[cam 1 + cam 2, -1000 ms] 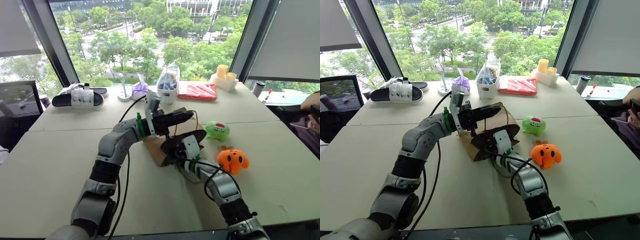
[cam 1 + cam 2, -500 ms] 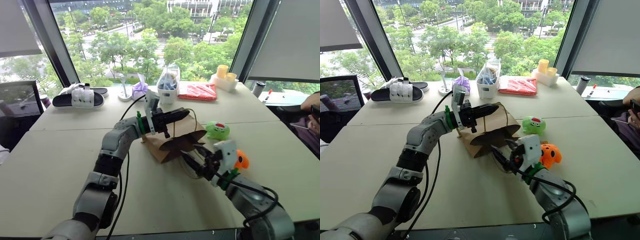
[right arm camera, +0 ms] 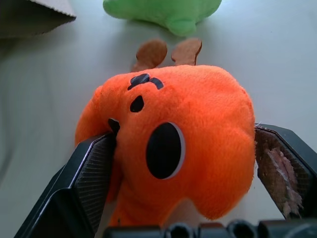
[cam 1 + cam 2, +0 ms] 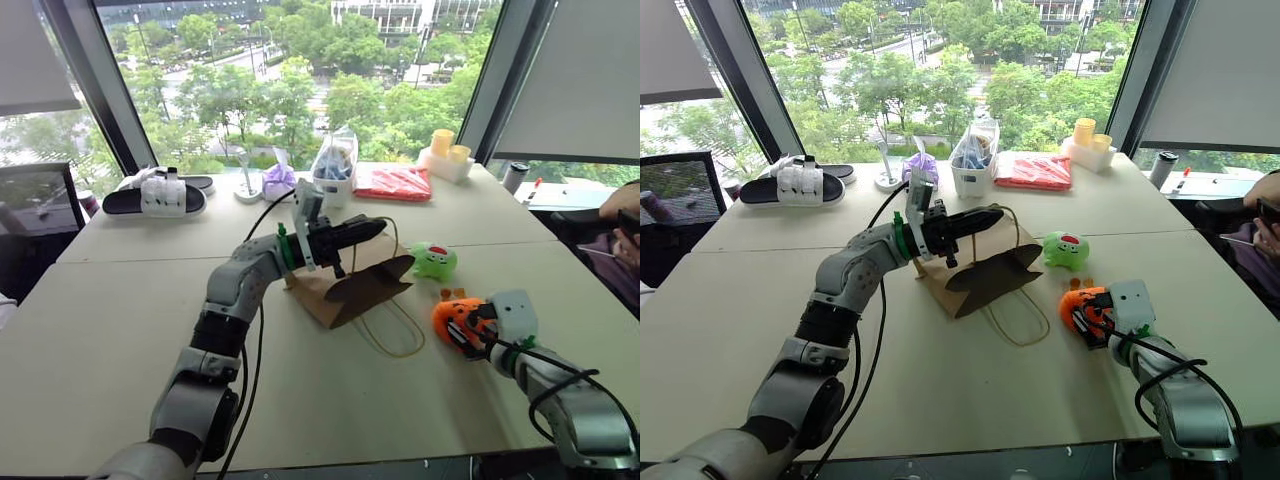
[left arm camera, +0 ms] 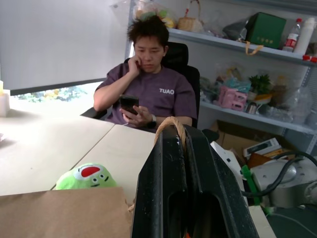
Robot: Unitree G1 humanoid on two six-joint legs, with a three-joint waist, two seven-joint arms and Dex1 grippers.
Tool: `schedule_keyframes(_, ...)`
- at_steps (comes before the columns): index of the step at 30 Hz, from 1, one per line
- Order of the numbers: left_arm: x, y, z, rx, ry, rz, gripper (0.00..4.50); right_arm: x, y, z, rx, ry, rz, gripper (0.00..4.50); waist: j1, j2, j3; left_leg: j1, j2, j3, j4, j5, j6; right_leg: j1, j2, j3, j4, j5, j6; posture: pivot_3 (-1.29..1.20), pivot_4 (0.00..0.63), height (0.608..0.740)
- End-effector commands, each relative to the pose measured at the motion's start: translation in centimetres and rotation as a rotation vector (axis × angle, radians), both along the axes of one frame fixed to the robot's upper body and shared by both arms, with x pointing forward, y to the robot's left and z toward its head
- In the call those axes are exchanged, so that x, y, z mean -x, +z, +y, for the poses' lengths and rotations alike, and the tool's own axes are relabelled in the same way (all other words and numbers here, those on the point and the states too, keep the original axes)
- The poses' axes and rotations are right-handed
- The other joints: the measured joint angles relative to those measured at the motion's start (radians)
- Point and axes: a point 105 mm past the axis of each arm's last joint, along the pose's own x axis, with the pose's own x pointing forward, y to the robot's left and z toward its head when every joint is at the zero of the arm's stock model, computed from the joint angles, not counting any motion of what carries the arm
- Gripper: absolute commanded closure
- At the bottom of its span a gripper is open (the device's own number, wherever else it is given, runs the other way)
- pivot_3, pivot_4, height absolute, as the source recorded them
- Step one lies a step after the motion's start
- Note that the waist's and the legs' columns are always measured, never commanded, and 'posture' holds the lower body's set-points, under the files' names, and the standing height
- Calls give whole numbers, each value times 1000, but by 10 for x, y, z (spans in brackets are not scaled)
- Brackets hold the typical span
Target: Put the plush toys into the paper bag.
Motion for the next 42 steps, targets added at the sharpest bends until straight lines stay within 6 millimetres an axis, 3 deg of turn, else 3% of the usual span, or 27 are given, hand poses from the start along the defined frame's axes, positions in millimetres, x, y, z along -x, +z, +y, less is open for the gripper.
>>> schedule_keyframes(1, 2, 18, 7, 28, 35, -75, 4500, -2, -3, -3, -8, -31, 3, 827, 2, 0, 0, 0, 0, 0, 0, 0, 0, 0, 0, 0, 0, 0, 0, 0, 150, 740)
schedule_keyframes(6, 2, 20, 10, 36, 48, -73, 4500, 1, 0, 1, -47, -4, -9, 3319, 4, -1, 0, 0, 0, 0, 1, 0, 0, 2, 0, 0, -1, 0, 0, 0, 150, 740)
schedule_keyframes(8, 2, 20, 10, 36, 49, -69, 4500, 2, 13, 4, -51, 30, -52, 4125, 4, -1, 0, 1, 0, -1, 1, 0, 0, 2, 0, 0, -1, 0, 0, 0, 150, 740)
schedule_keyframes(12, 3, 24, 9, 62, 26, -64, 4500, 6, 60, 11, -121, 111, -200, 4125, 4, 0, 0, 0, 0, 0, 0, 0, 0, 1, 0, 0, 0, 0, 0, 0, 150, 740)
schedule_keyframes(14, 3, 24, 8, 60, 23, -58, 4500, 14, 81, 31, -207, 229, -242, 4125, 3, 0, 0, 0, 0, -1, 0, 0, 0, 0, 0, 0, -1, 0, 0, 0, 150, 740)
schedule_keyframes(16, 3, 23, 7, 58, 18, -55, 4500, 20, 91, 43, -252, 294, -247, 4125, 1, 0, 0, 0, 0, -1, 0, 0, 0, 0, 0, 0, -1, 0, 0, 0, 150, 740)
schedule_keyframes(19, 5, 23, 4, 66, 1, -47, 4500, 23, 86, 71, -214, 403, -171, 4125, 4, 0, 0, 0, 0, -1, 0, 0, 0, 0, 0, 0, -1, 0, 0, 0, 150, 740)
schedule_keyframes(25, 12, 32, -1, 115, -45, -26, 4500, 5, 76, 112, -277, 473, -145, 4125, 3, -1, 0, -1, 0, -1, 0, 0, 0, 0, 0, 0, -1, 0, 0, 0, 150, 740)
schedule_keyframes(34, 20, 40, 1, 183, -60, 33, 4500, -47, 57, 149, -224, 480, -105, 4125, 2, -1, 0, -1, 0, -1, 0, 3, -5, -2, 0, 0, 0, 0, 0, 0, 150, 740)
schedule_keyframes(37, 17, 42, 4, 202, -30, 50, 4500, -54, 57, 150, -213, 469, -124, 2825, 2, -1, 0, -2, 0, -2, 0, 3, -5, -2, 0, 0, 0, 0, 0, 0, 150, 740)
schedule_keyframes(42, 7, 40, 12, 194, 45, 45, 4500, -44, 68, 148, -209, 505, -158, 228, 1, -1, 0, -2, 0, -2, -1, 3, -6, -2, 0, 0, 0, 0, 0, 0, 150, 740)
